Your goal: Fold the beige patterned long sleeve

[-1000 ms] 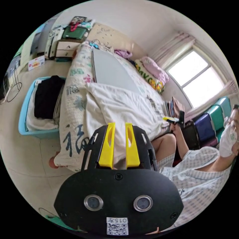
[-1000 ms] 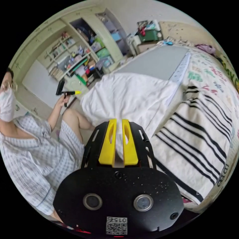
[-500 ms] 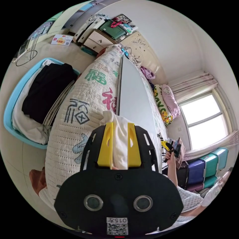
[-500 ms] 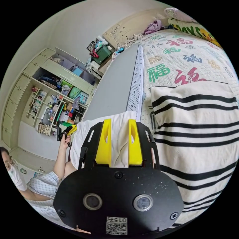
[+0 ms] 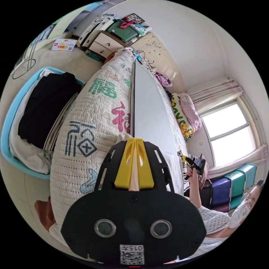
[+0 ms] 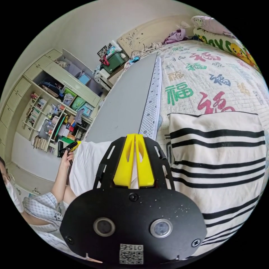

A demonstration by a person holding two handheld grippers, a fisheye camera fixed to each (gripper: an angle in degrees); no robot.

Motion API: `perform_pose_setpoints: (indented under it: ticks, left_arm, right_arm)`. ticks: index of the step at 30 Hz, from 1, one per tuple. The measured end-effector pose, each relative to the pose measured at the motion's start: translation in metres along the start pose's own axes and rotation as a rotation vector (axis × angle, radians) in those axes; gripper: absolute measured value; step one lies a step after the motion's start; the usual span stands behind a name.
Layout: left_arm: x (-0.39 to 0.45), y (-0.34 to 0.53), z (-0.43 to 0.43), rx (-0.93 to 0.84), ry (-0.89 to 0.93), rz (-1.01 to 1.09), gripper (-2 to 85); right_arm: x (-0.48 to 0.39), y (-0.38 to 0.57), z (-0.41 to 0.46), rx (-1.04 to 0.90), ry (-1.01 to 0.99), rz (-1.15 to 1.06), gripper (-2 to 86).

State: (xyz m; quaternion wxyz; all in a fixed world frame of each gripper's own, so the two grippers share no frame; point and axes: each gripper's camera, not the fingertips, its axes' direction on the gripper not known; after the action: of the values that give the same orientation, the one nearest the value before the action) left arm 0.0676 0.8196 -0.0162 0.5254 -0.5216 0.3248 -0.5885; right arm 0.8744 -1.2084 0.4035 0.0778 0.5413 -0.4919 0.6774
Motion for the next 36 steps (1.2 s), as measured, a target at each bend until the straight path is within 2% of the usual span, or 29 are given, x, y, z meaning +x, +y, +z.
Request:
perform_pose_setpoints:
  ticks: [4, 6, 10, 13, 17, 19, 24, 27, 31, 33, 36]
  left_arm:
    - [-0.007, 0.004, -0.023, 0.049, -0.011, -0.009, -0.5]
    - [-0.014, 0.007, -0.031, 0.063, -0.018, -0.03, 0.0]
    - [-0.02, 0.009, -0.031, 0.05, 0.013, -0.049, 5.7]
    - [-0.016, 0.008, -0.018, 0.013, 0.019, -0.038, 6.7]
    - [-0.017, 0.008, -0.006, -0.004, 0.026, -0.051, 0.6]
    - [-0.018, 0.009, -0.009, 0.008, 0.02, -0.048, -0.2]
    - [-0.008, 0.015, -0.051, 0.172, 0.0, 0.003, -0.8]
    - [-0.006, 0.019, -0.064, 0.227, -0.014, 0.027, -0.9]
    - [-0.016, 0.012, -0.048, 0.154, -0.053, 0.014, -0.9]
    - [-0.027, 0.012, -0.04, 0.121, -0.06, -0.004, -0.8]
    - [-0.045, 0.01, -0.031, 0.064, -0.027, -0.024, -0.8]
  right_arm:
    - [0.002, 0.011, -0.018, 0.065, 0.049, 0.012, 1.5]
    - [0.001, 0.016, -0.023, 0.082, 0.073, 0.002, 5.9]
    - [-0.001, 0.015, -0.007, -0.024, 0.019, 0.011, 9.7]
    - [-0.006, 0.016, 0.007, -0.072, 0.012, 0.01, 9.6]
    - [-0.021, 0.019, 0.029, -0.102, -0.003, 0.006, 3.1]
    - [-0.027, 0.021, 0.03, -0.079, 0.019, 0.019, 1.9]
    - [-0.055, 0.03, -0.009, 0.174, 0.093, 0.018, 0.6]
    - [-0.078, 0.031, -0.008, 0.212, 0.154, -0.033, 0.6]
    - [-0.096, 0.029, 0.028, 0.14, 0.259, -0.058, 1.2]
    - [-0.099, 0.026, 0.062, 0.02, 0.316, -0.07, 2.4]
    - [-0.113, 0.028, 0.072, 0.0, 0.376, -0.083, 4.2]
